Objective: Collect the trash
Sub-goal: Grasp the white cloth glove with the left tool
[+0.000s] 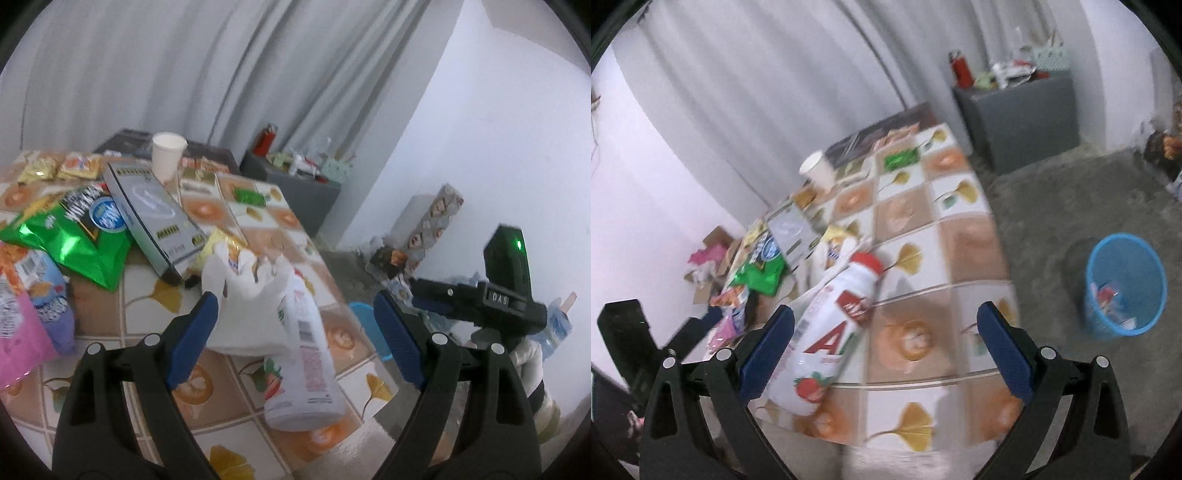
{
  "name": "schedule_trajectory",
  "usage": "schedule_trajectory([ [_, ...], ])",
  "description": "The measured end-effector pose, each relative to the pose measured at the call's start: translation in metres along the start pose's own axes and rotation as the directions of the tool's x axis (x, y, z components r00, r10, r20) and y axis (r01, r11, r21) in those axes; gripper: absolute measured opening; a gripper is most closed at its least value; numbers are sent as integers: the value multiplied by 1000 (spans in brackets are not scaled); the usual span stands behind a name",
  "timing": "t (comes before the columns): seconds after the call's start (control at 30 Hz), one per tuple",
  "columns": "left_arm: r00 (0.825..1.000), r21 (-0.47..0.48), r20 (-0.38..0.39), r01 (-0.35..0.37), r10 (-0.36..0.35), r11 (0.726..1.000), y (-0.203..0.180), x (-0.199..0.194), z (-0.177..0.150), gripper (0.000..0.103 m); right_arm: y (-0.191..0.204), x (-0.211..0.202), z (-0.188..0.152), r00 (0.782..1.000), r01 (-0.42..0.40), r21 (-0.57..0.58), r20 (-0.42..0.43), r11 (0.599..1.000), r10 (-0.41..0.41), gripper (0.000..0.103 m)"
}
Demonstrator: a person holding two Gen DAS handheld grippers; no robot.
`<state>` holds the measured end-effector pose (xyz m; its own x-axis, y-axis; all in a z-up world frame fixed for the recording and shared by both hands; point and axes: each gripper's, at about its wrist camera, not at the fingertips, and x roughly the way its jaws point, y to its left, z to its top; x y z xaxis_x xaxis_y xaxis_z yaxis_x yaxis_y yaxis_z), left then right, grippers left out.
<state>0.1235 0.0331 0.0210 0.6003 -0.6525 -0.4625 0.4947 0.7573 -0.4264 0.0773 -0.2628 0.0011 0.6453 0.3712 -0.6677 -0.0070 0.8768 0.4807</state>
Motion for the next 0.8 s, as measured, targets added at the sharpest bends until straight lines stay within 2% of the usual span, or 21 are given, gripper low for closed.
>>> schedule_trajectory([
  [0.13,998,11,-65,-13,14,1000,7,25,-6,72,5,20,0,997,-50,37,-53,998,52,96],
  [0.27,992,-18,-124,-11,8,1000,22,45,-8,65,8,37,1,989,-96,82,-100,992,104,96],
  [0.47,980,-69,-192,39,-51,997,33,64,-11,60,14,64,3,970,-157,144,-164,977,180,96],
  [0.57,974,-84,-212,63,-80,994,34,70,-14,55,15,78,4,965,-159,158,-186,975,187,96],
  [0.63,968,-99,-229,77,-98,992,34,75,-16,48,16,88,3,961,-152,169,-206,974,186,92],
  [0.8,955,-159,-246,130,-167,979,34,85,-23,41,11,105,-5,942,-167,227,-252,959,224,82],
])
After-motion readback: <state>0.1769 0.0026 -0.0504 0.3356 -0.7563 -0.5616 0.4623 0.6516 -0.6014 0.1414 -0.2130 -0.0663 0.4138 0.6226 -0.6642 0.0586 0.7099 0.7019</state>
